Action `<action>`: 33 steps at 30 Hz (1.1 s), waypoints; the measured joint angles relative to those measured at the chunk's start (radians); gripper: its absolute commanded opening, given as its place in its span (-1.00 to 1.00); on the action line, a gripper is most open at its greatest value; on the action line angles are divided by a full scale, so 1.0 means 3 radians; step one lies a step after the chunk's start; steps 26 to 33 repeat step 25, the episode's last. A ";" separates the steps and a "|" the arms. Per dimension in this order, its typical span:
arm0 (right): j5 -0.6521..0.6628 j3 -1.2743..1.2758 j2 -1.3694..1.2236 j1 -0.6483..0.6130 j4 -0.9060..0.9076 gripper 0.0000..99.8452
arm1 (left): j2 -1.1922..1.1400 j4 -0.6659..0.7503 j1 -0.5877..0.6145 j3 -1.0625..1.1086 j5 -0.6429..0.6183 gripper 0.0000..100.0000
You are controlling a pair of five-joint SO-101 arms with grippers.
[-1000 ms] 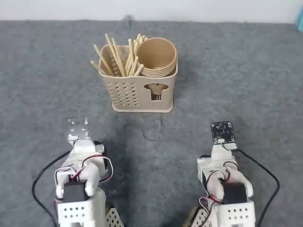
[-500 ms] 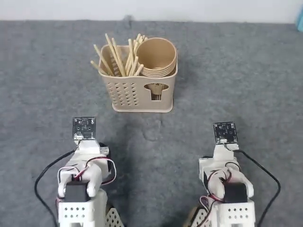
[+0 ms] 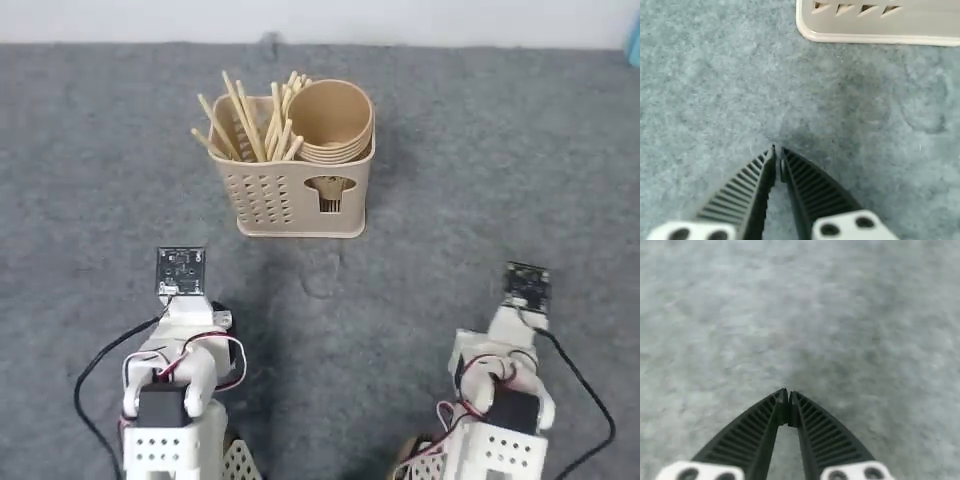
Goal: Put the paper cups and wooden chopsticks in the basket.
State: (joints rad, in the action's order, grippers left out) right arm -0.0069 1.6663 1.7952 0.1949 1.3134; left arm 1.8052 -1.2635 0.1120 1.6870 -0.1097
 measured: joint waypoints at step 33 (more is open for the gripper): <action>0.0000 0.0000 0.0000 0.0148 0.0000 -0.98 | 0.0000 0.0000 -0.0005 0.0000 0.0000 -0.97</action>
